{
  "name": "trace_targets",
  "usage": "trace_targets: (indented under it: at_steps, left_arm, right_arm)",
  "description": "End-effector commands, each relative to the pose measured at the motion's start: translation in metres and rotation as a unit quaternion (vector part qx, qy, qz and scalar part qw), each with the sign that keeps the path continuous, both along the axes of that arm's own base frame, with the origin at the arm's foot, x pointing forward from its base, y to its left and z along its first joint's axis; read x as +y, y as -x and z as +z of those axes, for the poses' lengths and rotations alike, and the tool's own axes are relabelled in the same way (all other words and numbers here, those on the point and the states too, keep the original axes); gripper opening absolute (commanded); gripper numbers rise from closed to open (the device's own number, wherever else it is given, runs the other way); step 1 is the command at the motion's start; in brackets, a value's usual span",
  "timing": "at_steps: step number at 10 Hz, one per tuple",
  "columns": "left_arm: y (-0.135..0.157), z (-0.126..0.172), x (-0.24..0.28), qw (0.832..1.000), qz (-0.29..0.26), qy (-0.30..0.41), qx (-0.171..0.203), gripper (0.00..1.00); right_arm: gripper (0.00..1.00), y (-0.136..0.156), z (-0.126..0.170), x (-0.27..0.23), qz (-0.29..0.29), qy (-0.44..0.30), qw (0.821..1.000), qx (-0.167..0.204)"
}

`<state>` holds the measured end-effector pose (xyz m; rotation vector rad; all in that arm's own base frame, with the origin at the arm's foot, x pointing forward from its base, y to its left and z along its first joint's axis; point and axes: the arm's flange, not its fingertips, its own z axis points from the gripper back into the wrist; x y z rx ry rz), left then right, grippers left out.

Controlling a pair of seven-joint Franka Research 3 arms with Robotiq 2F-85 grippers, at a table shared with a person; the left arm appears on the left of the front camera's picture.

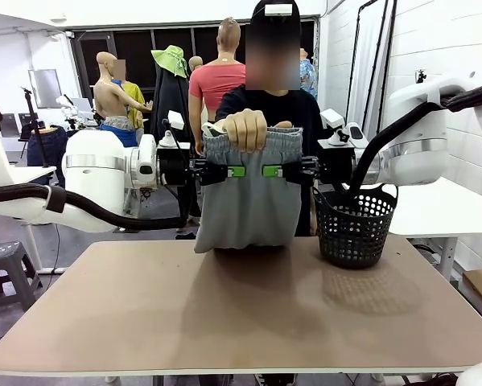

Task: Fold the training pants.
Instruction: Grab both ends of the Training pants handed by a person, then release the ends of the Training pants and then grab the overlapped ends.

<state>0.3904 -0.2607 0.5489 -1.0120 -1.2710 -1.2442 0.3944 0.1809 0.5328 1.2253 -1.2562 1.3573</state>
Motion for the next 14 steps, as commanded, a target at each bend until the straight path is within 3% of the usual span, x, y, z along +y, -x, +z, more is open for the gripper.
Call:
trace_targets:
  at_steps: [1,4,5,6,14]
  left_arm:
    - [-0.003,-0.003,0.003,1.0,-0.004,0.016,0.0,0.0]
    - [-0.005,-0.001,0.004,1.0,-0.008,0.026,-0.005,0.0]
    - [-0.005,-0.002,0.003,0.999,-0.039,0.006,0.011,0.0]
    - [-0.003,-0.003,0.002,1.0,-0.004,0.003,0.005,0.0]
    - [-0.003,-0.003,0.002,1.0,-0.004,0.003,0.005,0.0]
  right_arm:
    - [0.0,-0.002,0.003,0.002,-0.003,-0.005,1.0,0.014]
    - [0.0,-0.007,0.005,0.008,-0.009,0.044,0.999,0.017]
    - [0.0,-0.013,0.011,0.014,0.0,0.071,0.997,0.008]
    - [0.0,-0.002,-0.003,0.001,-0.007,0.017,1.0,0.007]
    - [0.0,-0.002,-0.003,0.001,-0.007,0.017,1.0,0.007]
